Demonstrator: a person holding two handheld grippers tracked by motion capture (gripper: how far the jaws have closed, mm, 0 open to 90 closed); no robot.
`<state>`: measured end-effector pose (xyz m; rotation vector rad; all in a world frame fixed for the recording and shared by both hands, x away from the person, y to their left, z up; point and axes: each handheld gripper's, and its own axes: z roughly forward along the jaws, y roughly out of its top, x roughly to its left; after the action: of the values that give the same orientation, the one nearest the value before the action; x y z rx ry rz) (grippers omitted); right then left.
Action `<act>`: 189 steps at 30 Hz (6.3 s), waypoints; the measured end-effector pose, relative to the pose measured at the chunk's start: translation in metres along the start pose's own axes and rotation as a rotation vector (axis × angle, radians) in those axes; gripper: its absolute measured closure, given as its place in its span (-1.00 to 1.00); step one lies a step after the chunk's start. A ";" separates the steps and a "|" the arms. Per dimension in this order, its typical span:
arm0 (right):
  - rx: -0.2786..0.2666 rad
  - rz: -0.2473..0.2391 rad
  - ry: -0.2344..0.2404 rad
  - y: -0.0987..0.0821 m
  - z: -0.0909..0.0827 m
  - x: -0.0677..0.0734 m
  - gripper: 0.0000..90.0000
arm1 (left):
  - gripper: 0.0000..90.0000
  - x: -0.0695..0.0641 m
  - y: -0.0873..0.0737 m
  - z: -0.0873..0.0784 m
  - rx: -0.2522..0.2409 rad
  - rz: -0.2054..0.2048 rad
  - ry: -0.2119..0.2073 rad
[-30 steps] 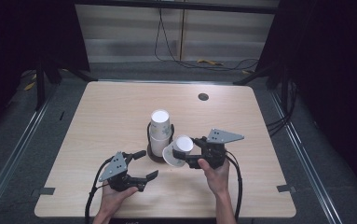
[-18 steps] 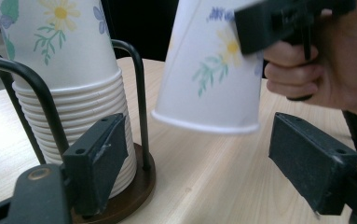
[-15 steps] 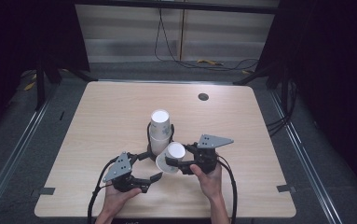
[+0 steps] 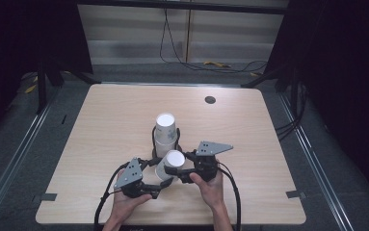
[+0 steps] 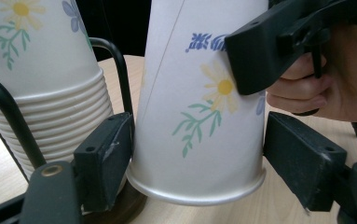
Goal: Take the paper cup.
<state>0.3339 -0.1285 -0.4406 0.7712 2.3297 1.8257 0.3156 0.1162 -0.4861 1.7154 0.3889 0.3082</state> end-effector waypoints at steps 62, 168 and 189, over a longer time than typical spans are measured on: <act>-0.019 -0.015 0.020 -0.008 -0.005 -0.001 -0.53 | -0.38 0.015 -0.003 -0.006 0.096 -0.014 -0.031; 0.600 -0.160 0.101 0.001 0.017 -0.003 -0.52 | -0.37 0.007 0.027 0.021 0.660 0.308 -0.216; 0.618 -0.154 0.146 0.005 0.021 -0.003 -0.23 | -0.39 0.001 0.029 0.026 0.653 0.323 -0.240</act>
<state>0.3457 -0.1106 -0.4423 0.4881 2.9918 1.1299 0.3299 0.0885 -0.4620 2.4338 0.0237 0.2130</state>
